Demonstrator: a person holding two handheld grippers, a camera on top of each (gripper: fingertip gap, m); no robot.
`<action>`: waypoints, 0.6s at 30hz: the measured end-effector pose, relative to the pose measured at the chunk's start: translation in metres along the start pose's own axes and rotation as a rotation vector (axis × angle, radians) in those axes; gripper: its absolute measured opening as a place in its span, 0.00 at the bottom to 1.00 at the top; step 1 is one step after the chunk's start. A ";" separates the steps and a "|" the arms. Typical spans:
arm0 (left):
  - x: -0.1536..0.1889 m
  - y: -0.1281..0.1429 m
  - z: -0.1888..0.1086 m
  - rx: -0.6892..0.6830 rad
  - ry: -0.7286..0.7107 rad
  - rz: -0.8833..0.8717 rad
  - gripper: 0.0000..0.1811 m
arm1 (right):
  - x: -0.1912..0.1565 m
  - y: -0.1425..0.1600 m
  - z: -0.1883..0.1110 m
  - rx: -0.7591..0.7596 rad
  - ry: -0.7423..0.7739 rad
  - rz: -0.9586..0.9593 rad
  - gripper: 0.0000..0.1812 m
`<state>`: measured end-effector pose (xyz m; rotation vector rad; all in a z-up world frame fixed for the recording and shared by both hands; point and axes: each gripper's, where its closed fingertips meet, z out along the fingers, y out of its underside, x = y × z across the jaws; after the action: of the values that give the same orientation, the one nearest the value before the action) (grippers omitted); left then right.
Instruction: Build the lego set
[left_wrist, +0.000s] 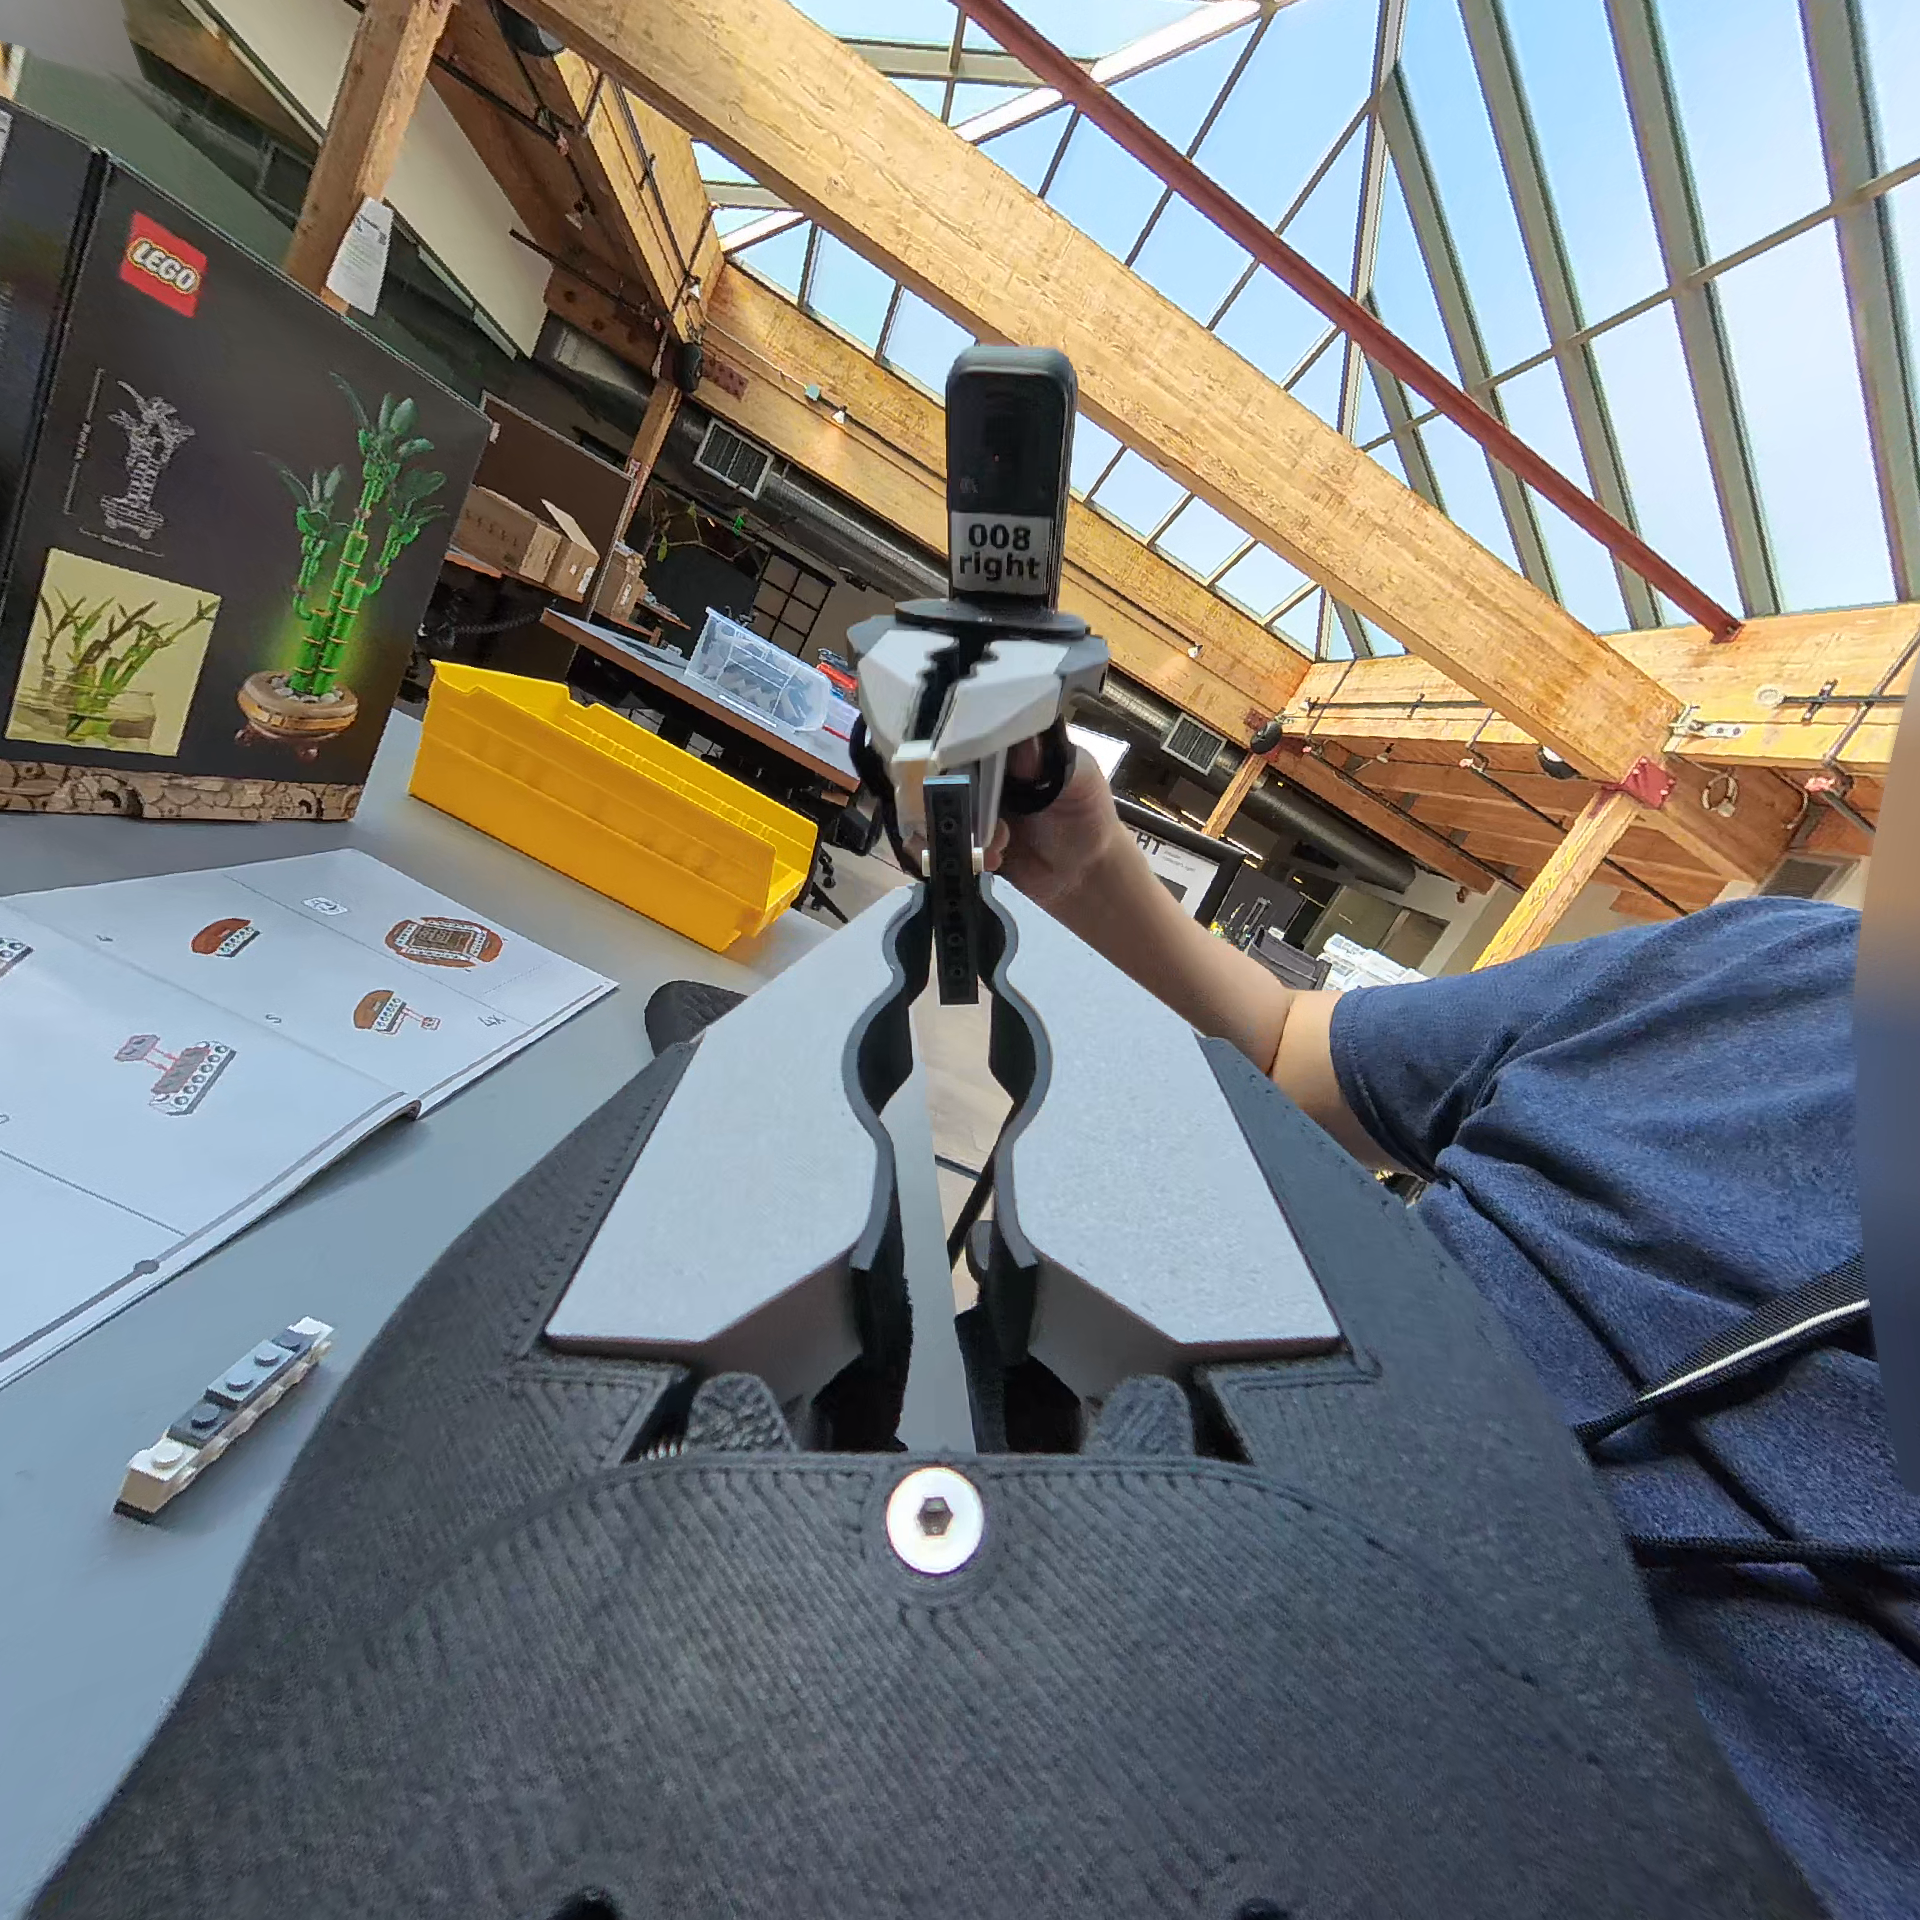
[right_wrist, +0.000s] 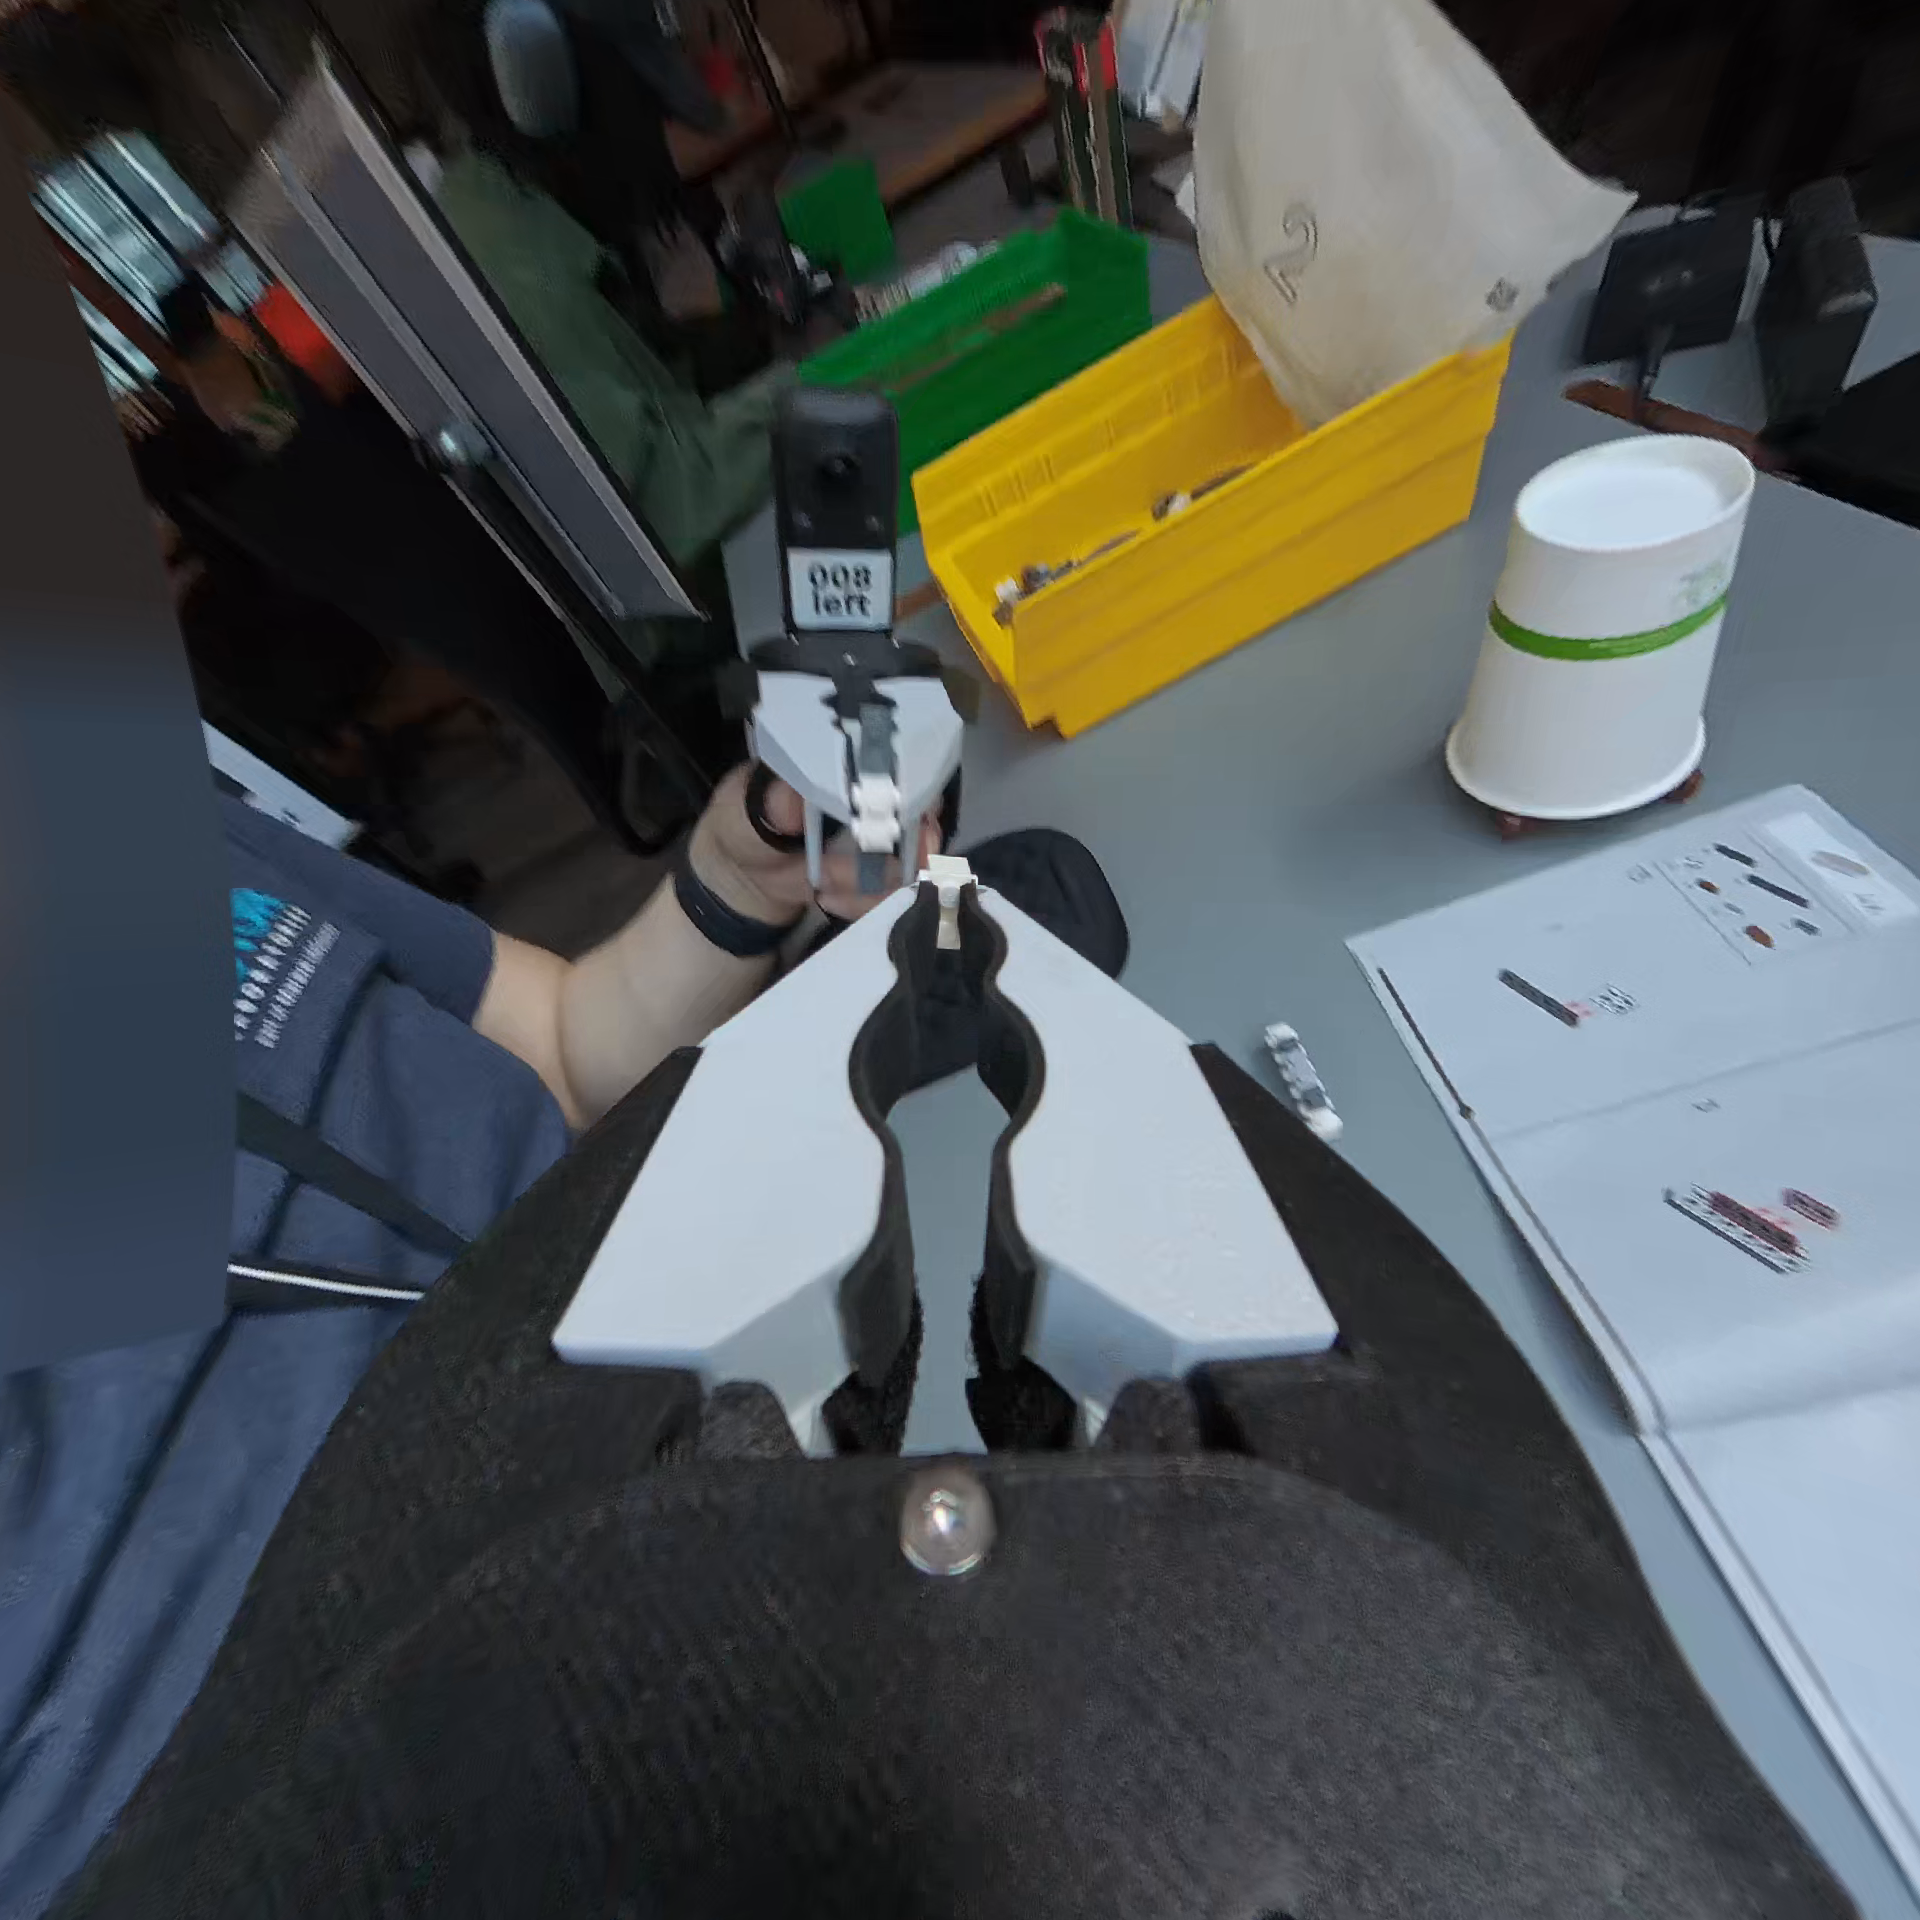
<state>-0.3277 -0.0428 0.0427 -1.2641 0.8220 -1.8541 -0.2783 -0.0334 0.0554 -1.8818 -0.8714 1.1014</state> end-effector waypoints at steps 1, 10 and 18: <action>0.001 0.002 0.002 -0.013 0.006 -0.008 0.03 | -0.007 -0.013 0.000 0.056 -0.038 0.064 0.01; 0.005 0.005 0.007 -0.051 0.001 -0.059 0.03 | -0.022 -0.017 0.031 0.151 -0.224 0.418 0.01; 0.004 0.010 0.009 -0.088 -0.009 -0.086 0.03 | -0.015 -0.006 0.036 0.113 -0.112 0.332 0.01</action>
<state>-0.3184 -0.0525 0.0392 -1.3807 0.8650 -1.8961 -0.3179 -0.0328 0.0544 -1.9271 -0.5534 1.4364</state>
